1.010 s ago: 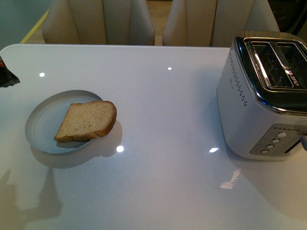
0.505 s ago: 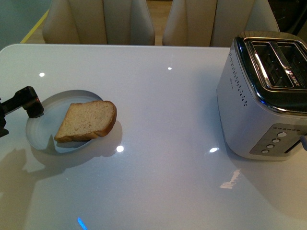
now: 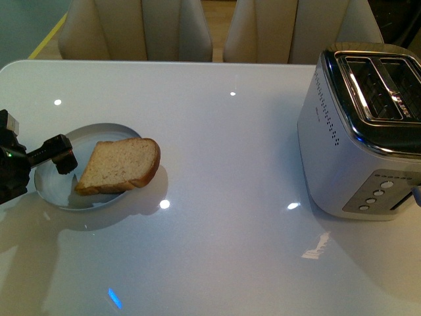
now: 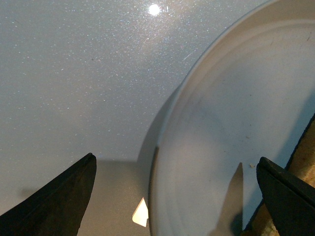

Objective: Left arm holds plate, right arm toasts bread

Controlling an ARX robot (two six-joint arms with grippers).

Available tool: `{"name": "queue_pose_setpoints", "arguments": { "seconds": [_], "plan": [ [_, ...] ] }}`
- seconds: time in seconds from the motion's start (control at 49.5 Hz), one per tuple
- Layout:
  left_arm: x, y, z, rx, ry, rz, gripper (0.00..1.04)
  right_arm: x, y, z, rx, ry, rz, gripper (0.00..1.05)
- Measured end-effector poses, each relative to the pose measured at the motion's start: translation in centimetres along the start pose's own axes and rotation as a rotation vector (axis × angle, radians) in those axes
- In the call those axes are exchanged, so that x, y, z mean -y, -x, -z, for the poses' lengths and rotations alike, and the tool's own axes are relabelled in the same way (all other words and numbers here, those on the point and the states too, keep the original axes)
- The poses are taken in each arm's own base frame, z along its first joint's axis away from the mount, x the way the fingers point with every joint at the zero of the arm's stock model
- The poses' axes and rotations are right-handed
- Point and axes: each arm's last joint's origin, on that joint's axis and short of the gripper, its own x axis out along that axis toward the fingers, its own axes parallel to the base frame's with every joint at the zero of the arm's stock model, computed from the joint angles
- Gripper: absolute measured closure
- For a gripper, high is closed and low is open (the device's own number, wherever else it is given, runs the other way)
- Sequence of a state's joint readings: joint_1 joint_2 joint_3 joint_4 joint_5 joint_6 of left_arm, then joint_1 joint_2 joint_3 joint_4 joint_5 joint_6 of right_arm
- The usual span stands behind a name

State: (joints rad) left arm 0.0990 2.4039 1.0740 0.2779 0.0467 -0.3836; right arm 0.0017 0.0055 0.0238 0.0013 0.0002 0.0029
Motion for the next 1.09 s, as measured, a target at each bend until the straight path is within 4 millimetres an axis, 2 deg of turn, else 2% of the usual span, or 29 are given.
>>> {"name": "queue_pose_setpoints", "arguments": {
  "seconds": [0.101, 0.303, 0.505, 0.566, 0.788, 0.869, 1.091],
  "plan": [
    [0.4, -0.3, 0.2, -0.008, -0.002, -0.007, 0.31, 0.0, 0.0, 0.0, 0.000, 0.000, 0.000, 0.09],
    [0.9, -0.5, 0.6, -0.023, 0.015, -0.006, 0.58, 0.0, 0.0, 0.0, 0.000, 0.000, 0.000, 0.09],
    [1.2, -0.5, 1.1, -0.050, 0.096, 0.009, 0.94, 0.0, 0.0, 0.0, 0.000, 0.000, 0.000, 0.09],
    [1.2, -0.3, 1.2, -0.058, 0.143, 0.022, 1.01, 0.0, 0.0, 0.0, 0.000, 0.000, 0.000, 0.09],
    [0.8, 1.0, 2.1, -0.057, 0.223, 0.059, 1.02, 0.0, 0.0, 0.0, 0.000, 0.000, 0.000, 0.09],
    [0.8, 2.3, 2.4, -0.054, 0.242, 0.080, 1.02, 0.0, 0.0, 0.0, 0.000, 0.000, 0.000, 0.09],
    [1.3, 6.2, 1.7, -0.021, 0.291, 0.140, 1.02, 0.0, 0.0, 0.0, 0.000, 0.000, 0.000, 0.09]
  ]
}}
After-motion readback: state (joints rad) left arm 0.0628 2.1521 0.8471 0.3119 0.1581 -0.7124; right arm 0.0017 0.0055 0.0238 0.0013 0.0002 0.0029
